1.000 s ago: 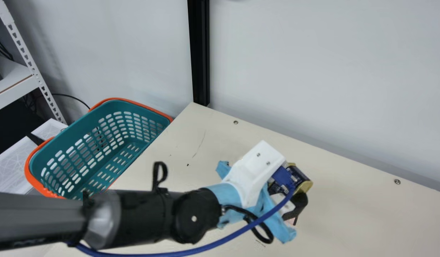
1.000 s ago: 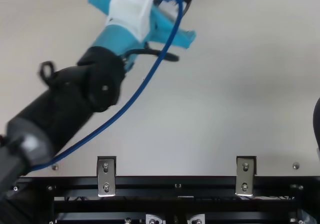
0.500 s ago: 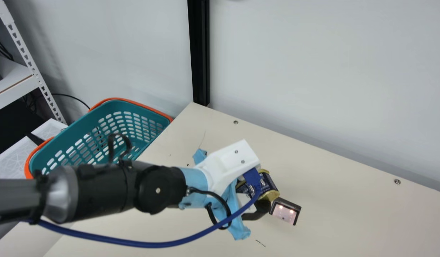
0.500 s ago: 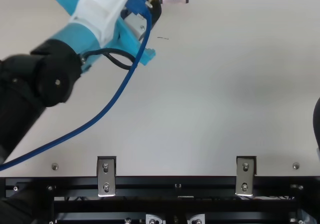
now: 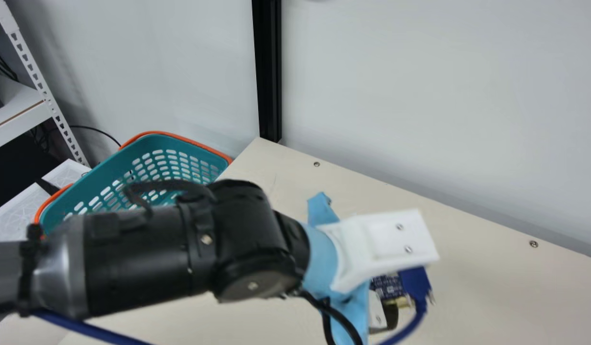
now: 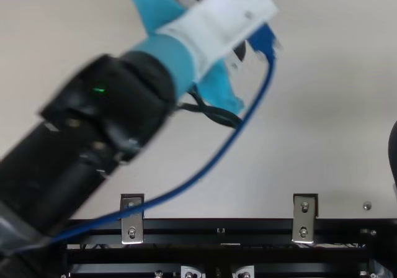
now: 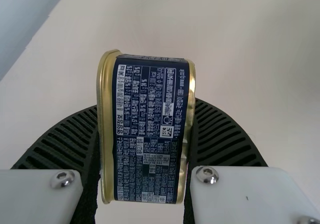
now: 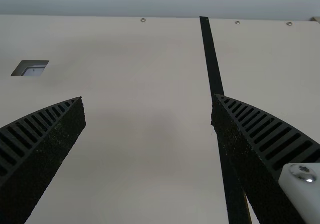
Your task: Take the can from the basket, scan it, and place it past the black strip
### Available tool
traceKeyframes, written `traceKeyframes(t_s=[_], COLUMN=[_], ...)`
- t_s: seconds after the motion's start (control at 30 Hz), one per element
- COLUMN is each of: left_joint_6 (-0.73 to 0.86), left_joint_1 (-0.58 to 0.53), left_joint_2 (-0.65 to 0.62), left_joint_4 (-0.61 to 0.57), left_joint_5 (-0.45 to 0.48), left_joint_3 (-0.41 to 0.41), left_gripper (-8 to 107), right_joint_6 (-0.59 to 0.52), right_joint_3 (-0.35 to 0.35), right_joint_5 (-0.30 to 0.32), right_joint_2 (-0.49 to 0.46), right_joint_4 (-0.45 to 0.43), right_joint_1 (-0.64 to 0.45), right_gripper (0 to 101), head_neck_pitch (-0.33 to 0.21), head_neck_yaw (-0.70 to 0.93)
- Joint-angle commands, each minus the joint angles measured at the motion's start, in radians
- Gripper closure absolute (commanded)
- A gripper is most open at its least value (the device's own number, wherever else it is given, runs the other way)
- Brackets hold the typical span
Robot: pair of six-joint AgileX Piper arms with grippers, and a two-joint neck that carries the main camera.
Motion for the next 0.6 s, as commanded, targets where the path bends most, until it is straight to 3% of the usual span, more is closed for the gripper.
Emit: traceKeyframes(t_s=[0.0,0.27,0.57], left_joint_6=[0.005,0.064,0.171], left_joint_1=[-0.023,-0.034,-0.011], left_joint_2=[0.018,0.065,0.096], left_joint_4=[0.031,0.012,-0.107], left_joint_5=[0.068,0.132,0.164], left_joint_3=[-0.026,-0.043,-0.024], left_gripper=[89,89,89], right_joint_6=[0.0,0.0,0.0], right_joint_3=[0.0,0.0,0.0], right_joint_5=[0.0,0.0,0.0], right_joint_2=[0.0,0.0,0.0], right_joint_4=[0.0,0.0,0.0], right_joint_1=[0.0,0.0,0.0], right_gripper=[0,0,0], head_neck_pitch=[-0.043,-0.043,-0.043], head_neck_yaw=[0.018,0.018,0.018])
